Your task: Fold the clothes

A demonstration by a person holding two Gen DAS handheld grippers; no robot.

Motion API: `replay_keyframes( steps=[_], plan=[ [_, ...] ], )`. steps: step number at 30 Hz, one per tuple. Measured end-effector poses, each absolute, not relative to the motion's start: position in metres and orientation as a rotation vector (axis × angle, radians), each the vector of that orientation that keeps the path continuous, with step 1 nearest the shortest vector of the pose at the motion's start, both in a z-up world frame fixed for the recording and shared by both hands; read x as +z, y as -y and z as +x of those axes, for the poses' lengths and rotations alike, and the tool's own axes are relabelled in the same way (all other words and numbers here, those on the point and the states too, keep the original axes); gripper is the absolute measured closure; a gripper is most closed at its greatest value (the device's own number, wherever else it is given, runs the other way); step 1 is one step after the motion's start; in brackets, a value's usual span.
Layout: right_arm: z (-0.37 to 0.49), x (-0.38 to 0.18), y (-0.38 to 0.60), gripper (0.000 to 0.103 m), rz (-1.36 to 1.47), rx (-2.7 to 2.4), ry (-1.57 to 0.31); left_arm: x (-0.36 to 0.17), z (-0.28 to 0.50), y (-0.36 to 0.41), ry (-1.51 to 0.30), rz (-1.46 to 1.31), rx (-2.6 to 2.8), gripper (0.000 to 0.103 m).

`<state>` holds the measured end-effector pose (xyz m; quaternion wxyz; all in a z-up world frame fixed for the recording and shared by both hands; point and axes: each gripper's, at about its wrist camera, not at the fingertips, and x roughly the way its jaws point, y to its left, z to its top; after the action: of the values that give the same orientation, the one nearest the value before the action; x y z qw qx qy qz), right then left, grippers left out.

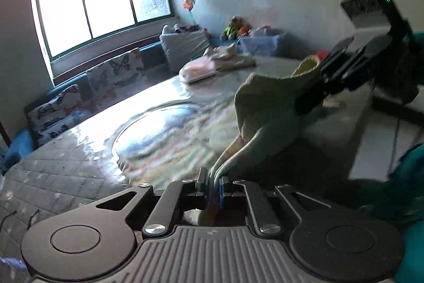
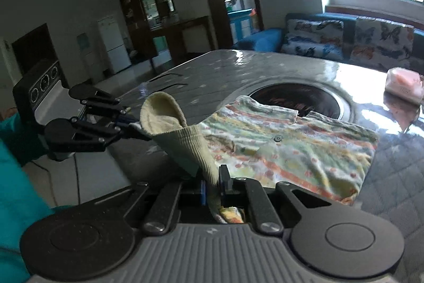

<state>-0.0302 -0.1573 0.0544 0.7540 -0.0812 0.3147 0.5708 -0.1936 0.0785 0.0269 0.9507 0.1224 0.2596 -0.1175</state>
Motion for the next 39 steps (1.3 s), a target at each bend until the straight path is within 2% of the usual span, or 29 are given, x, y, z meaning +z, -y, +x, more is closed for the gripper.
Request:
replay_keyframes(
  steps=[7,16,23,28,30,35,39],
  plan=[
    [-0.008,0.071,0.145,0.095,-0.205,1.226,-0.674,0.032,-0.171,-0.084,-0.512,0.23,-0.206,0.095],
    [0.057,0.08,0.094,0.095,-0.323,1.179,-0.645,0.026,-0.096,-0.116,-0.55,0.195,-0.163,0.094],
    [0.107,0.061,0.047,0.095,-0.39,1.134,-0.672,0.001,-0.035,-0.149,-0.656,0.103,-0.12,0.094],
    [0.131,0.025,0.022,0.093,-0.389,1.066,-0.688,-0.024,-0.007,-0.165,-0.726,0.039,-0.074,0.094],
    [0.133,0.014,0.018,0.088,-0.394,1.032,-0.67,-0.031,-0.002,-0.169,-0.742,0.024,-0.064,0.091],
    [0.127,0.009,0.029,0.085,-0.376,0.928,-0.624,-0.034,0.0,-0.17,-0.75,0.01,-0.037,0.085],
    [0.111,0.007,0.047,0.085,-0.351,0.926,-0.619,-0.036,0.002,-0.175,-0.757,-0.003,-0.007,0.084]
  ],
)
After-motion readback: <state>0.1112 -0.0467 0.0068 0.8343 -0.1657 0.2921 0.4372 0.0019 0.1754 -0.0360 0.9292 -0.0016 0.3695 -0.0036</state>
